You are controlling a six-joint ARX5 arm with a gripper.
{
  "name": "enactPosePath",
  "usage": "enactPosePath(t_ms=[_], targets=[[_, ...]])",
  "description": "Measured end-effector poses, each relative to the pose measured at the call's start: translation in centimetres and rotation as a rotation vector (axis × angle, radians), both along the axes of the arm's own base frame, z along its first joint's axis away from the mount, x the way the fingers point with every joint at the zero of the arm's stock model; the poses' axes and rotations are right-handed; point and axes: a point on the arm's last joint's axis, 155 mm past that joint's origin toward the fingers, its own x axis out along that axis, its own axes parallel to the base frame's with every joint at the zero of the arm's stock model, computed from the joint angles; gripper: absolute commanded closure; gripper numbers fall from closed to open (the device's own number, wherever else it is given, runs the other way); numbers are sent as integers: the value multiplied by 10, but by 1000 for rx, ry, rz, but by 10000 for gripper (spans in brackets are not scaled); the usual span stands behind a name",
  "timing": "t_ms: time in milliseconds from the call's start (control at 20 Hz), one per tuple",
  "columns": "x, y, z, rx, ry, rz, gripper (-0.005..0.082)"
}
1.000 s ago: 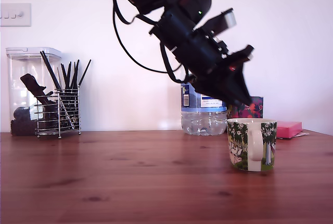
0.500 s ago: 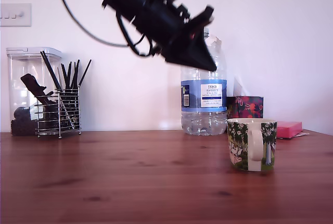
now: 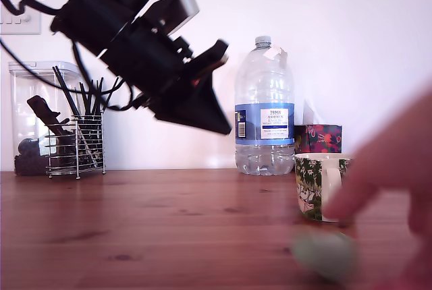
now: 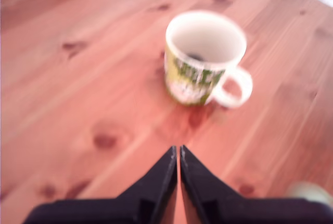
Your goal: Pick up the coffee capsules from the table one by one and drop them inside the nearest coffee cup
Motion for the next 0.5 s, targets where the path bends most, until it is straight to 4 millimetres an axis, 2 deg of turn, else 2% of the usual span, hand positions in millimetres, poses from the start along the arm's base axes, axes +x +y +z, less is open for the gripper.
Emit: enactPosePath(t_ms=[150, 250, 500], targets=[[-17, 19, -31, 56, 59, 26, 792], [-28, 30, -38, 70, 69, 32, 792], [-33, 35, 0, -15, -6, 47, 792]])
